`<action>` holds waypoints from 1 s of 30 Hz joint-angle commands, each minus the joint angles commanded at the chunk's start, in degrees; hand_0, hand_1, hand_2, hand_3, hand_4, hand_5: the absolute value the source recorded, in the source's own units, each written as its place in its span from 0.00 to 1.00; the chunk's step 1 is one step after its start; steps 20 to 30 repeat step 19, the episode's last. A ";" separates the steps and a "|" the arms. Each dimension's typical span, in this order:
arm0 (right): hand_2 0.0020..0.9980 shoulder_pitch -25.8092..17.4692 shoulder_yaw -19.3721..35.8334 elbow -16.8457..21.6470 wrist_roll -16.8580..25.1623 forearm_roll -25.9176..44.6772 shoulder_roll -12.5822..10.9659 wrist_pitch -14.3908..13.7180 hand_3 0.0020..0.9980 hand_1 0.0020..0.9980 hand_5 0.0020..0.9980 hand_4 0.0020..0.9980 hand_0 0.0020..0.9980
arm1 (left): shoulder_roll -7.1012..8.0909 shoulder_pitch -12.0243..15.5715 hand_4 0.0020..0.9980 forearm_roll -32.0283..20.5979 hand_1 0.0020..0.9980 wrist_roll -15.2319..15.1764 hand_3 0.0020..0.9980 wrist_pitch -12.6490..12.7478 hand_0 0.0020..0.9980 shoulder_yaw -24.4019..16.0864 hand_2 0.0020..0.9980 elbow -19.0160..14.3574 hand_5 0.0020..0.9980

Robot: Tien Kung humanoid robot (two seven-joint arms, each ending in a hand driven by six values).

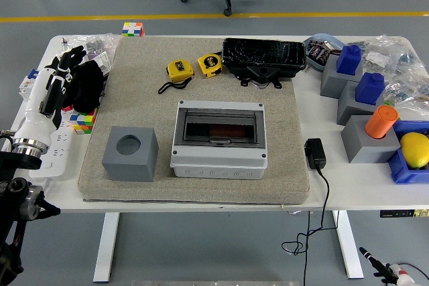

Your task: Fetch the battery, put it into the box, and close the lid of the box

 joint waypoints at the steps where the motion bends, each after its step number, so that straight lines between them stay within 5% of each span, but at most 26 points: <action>1: 0.83 0.00 0.11 -0.06 -0.02 -0.18 0.01 0.02 0.87 0.89 1.00 1.00 0.91 | -0.02 -0.05 1.00 0.03 0.93 -0.01 0.84 -0.02 0.92 0.04 0.87 -0.09 1.00; 30: 0.83 0.35 -0.28 -0.09 -0.01 0.05 0.07 -0.01 0.88 0.89 1.00 1.00 0.91 | -0.21 0.06 1.00 0.41 0.92 0.01 0.83 -0.07 0.92 -0.69 0.87 -0.15 1.00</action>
